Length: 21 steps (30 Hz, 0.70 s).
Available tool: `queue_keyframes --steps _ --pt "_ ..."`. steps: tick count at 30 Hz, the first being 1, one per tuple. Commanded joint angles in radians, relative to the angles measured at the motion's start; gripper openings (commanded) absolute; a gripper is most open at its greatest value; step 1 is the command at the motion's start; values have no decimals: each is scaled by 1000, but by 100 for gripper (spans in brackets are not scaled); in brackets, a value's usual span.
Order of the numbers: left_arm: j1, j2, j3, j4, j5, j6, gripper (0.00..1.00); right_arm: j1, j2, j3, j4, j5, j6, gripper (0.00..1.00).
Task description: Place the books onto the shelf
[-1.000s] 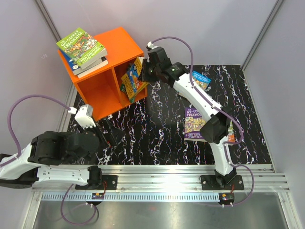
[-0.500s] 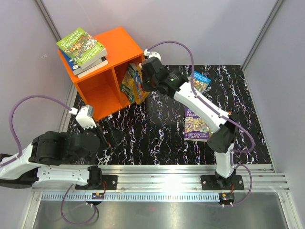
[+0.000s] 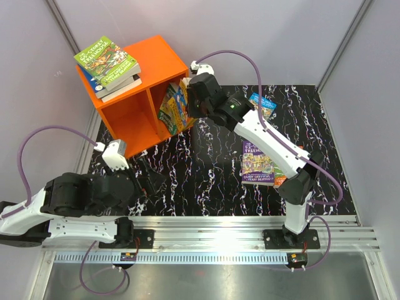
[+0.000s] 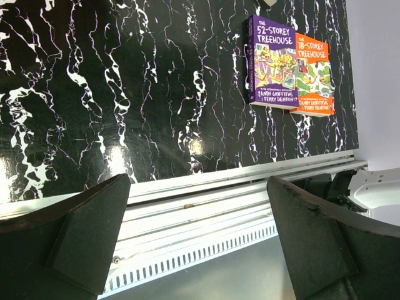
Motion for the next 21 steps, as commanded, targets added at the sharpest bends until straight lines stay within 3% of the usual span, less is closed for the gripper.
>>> queue_keyframes --steps 1,10,21 --pt "1 1 -2 -34 -5 -10 99 23 -6 68 130 25 -22 0" --pt "1 -1 18 -74 -15 -21 99 53 72 194 133 69 -70 0" --pt "1 -25 12 -126 -18 -64 99 50 188 184 190 91 -107 0"
